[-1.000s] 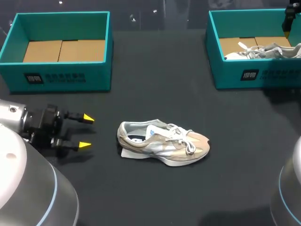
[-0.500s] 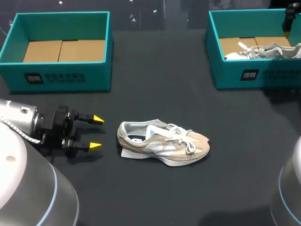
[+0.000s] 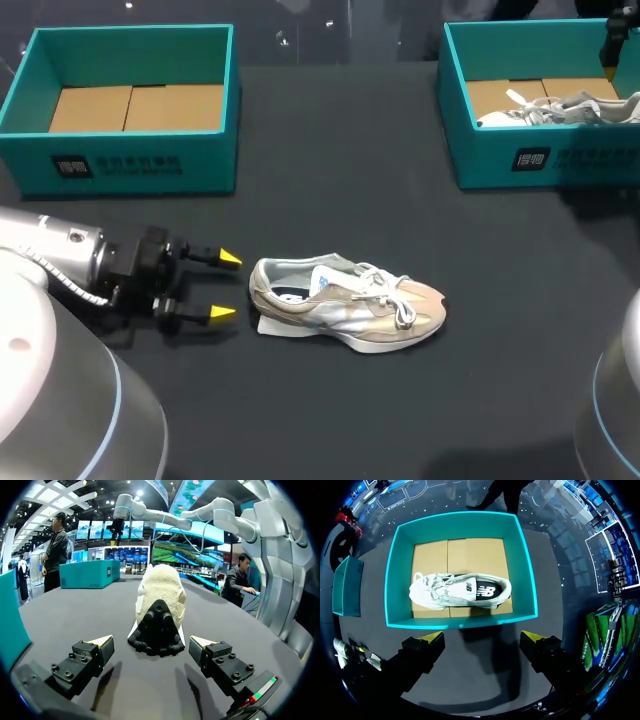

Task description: Take the shoe out of the shoebox, open the shoe tongue, remove and reinsert the insole, then place the shoe into the shoebox

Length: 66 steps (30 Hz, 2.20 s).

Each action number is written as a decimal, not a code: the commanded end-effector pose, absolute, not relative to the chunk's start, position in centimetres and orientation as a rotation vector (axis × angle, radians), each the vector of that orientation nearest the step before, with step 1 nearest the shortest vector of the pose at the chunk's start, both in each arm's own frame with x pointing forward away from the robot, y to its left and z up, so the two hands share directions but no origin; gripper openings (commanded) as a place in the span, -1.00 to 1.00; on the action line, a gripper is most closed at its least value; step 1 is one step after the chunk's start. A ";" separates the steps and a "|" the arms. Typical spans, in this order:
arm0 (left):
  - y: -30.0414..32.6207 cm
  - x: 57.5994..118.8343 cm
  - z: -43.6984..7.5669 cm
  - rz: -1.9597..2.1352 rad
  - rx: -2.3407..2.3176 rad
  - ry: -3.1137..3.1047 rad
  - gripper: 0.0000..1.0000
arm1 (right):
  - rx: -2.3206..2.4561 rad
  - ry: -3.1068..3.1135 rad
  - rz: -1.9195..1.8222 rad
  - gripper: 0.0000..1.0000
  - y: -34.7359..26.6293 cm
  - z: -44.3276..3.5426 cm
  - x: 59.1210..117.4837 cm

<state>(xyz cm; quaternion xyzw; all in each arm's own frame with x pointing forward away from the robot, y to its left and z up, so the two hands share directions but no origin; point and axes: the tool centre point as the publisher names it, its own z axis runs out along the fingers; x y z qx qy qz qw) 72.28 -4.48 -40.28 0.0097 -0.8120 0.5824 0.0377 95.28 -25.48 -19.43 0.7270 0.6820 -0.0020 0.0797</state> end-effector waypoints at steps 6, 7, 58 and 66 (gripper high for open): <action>-6.2 72.2 -40.9 1.775 0.011 -2.475 1.00 | 2.175 2.040 -0.005 1.00 -25.5 -19.4 95.2; -6.3 72.1 -40.9 1.775 0.008 -2.475 1.00 | 2.175 2.040 -0.005 1.00 -25.5 -19.4 95.2; -12.6 70.9 -41.6 1.792 -0.106 -2.427 1.00 | 2.175 2.040 -0.005 1.00 -25.5 -19.4 95.2; -13.1 70.9 -41.7 1.792 -0.108 -2.427 1.00 | 2.175 2.040 -0.005 1.00 -25.5 -19.4 95.2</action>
